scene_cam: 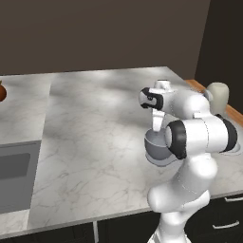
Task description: Add butter and sugar cubes to the stand mixer bowl and then turn on the stand mixer to begin making frosting.
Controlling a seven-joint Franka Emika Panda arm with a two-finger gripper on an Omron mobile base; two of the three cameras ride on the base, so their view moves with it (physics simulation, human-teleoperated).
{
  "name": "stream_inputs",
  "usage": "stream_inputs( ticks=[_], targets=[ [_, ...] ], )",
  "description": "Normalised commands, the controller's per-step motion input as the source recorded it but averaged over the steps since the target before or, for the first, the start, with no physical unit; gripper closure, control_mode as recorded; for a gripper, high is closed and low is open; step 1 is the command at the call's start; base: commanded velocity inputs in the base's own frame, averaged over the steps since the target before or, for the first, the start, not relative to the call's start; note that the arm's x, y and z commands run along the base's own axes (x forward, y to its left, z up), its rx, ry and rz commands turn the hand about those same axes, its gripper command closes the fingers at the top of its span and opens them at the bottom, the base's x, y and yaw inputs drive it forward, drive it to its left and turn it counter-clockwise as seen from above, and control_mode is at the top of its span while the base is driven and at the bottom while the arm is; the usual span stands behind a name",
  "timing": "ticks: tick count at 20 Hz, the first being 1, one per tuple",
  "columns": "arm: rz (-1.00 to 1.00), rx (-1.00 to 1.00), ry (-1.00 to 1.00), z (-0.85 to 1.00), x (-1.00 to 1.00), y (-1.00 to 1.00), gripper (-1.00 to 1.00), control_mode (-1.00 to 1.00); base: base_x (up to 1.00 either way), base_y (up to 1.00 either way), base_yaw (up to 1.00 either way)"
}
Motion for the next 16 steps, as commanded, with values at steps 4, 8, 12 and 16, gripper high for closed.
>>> stream_inputs(
  ticks=[4,8,12,16],
  targets=[
    [-0.01,-0.1,-0.13,0.7,-0.37,0.15,-1.0,-1.0,0.0,0.0,0.0],
    [-0.01,-0.09,-0.15,0.55,-0.5,0.07,-1.0,-1.0,0.0,0.0,0.0],
    [0.0,-0.02,-0.17,0.33,-0.72,-0.05,-1.0,-1.0,0.0,0.0,0.0],
    [-0.01,0.0,-0.2,0.13,-0.84,-0.18,-1.0,-1.0,0.0,0.0,0.0]
  ],
)
